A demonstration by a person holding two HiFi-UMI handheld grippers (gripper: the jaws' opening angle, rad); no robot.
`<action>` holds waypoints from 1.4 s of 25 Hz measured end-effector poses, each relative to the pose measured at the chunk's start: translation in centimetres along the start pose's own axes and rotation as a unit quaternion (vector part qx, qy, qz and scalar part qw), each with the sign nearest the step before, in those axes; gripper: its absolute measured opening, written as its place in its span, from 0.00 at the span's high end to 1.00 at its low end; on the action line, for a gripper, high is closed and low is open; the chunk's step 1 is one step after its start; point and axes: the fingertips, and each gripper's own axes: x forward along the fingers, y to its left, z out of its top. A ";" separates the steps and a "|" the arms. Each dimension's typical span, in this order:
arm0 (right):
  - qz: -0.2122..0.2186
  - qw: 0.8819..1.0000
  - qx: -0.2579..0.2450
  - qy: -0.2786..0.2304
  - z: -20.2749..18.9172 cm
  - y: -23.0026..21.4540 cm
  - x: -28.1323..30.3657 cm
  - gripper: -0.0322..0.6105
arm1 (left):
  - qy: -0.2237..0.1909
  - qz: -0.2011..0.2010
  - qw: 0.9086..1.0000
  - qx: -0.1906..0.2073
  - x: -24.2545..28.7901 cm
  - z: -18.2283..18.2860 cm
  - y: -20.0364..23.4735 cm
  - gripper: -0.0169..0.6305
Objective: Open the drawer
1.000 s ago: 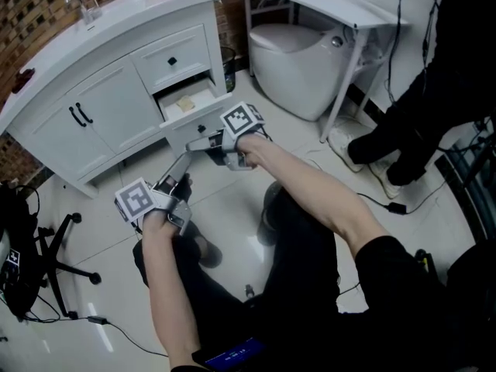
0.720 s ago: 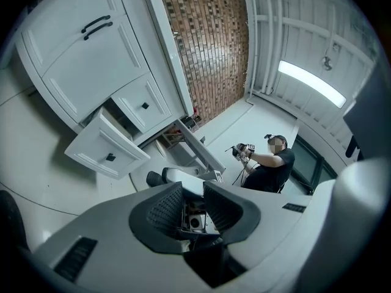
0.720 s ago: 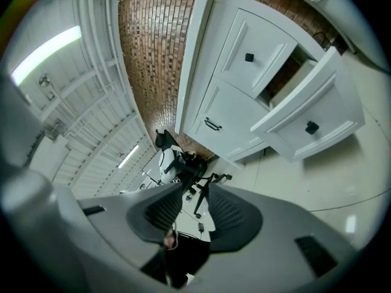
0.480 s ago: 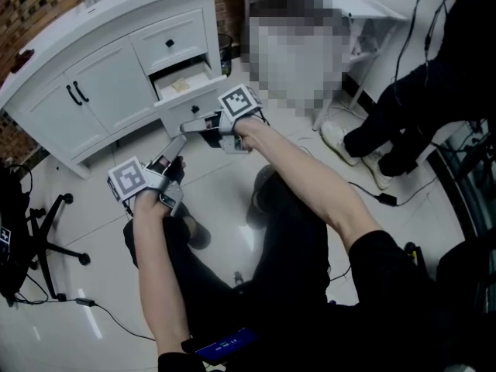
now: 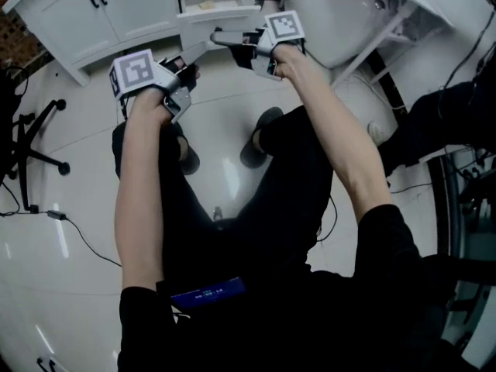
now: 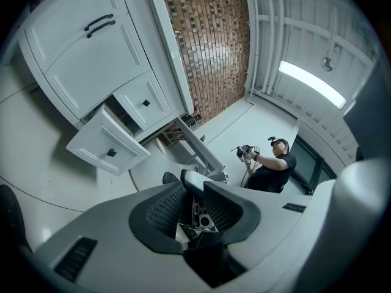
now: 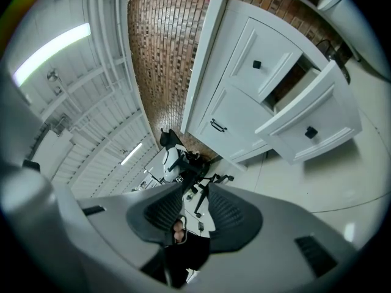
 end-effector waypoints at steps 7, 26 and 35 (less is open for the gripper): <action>-0.013 1.000 -0.025 0.005 0.1 -0.9 0.4 0.72 | 0.014 -0.016 1.000 0.016 0.2 -0.3 -0.3 0.81; -0.009 0.999 -0.037 0.027 -1.5 -0.4 0.9 0.73 | 0.024 -0.009 0.999 0.025 -0.4 -1.5 -1.1 0.81; -0.018 0.998 -0.044 0.028 -1.8 -0.7 0.6 0.73 | 0.022 -0.008 1.000 0.017 -0.7 -1.8 -1.2 0.81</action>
